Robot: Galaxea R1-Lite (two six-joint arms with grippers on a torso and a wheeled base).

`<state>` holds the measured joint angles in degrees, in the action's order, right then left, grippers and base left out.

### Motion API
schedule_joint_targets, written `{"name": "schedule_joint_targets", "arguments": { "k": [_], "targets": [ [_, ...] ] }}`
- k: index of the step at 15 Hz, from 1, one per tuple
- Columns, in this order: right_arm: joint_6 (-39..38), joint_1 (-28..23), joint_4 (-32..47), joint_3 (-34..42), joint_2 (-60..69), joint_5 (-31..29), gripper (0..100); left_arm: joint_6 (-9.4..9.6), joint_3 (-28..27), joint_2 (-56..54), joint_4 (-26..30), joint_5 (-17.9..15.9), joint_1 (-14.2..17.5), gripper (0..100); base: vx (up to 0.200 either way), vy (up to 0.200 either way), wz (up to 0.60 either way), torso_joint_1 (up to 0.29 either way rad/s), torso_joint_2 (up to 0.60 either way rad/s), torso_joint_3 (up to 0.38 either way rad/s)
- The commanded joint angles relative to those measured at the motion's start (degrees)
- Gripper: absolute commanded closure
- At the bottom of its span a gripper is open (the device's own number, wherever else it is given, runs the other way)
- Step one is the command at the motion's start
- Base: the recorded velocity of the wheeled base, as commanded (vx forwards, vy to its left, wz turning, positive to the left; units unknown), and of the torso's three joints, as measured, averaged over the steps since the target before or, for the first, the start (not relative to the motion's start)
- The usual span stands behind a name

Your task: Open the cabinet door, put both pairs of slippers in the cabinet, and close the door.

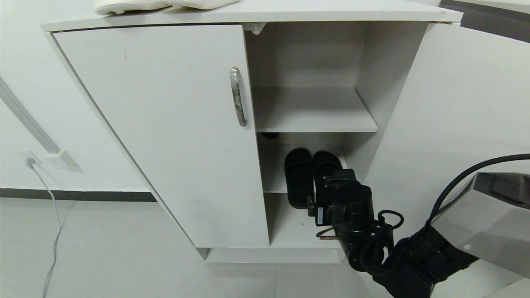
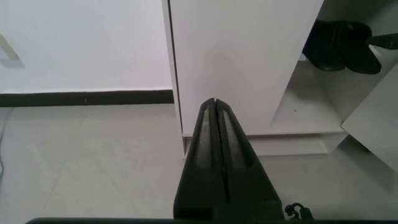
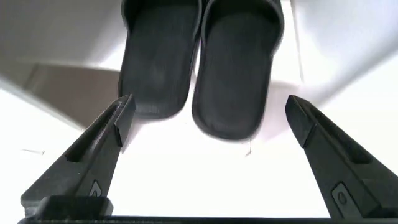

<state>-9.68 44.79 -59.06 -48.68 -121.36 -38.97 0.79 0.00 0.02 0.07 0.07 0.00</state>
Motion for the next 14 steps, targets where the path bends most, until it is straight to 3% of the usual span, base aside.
{"name": "schedule_joint_targets", "arguments": {
  "k": [1,6,9,14],
  "targets": [
    [0.0,0.7,0.1,0.4,1.6,-0.1,0,0.0,0.0,0.0,0.0,0.0,0.0,100,-0.2,0.0,0.0,0.002,0.0,0.002],
    [0.1,1.1,0.0,1.1,2.3,-0.8,0,-0.62,0.0,0.0,0.0,0.5,0.0,100,-0.2,0.0,0.0,0.0,0.0,0.003],
    [0.2,1.4,0.0,1.8,2.7,-0.8,0,-0.27,0.0,0.0,0.0,3.4,0.0,100,0.0,0.0,0.0,0.0,0.0,0.0],
    [0.3,2.0,0.0,2.2,2.9,-0.8,0,-0.18,0.0,0.0,0.0,3.3,0.0,100,0.0,0.0,0.0,0.0,0.0,0.0]
  ]
}}
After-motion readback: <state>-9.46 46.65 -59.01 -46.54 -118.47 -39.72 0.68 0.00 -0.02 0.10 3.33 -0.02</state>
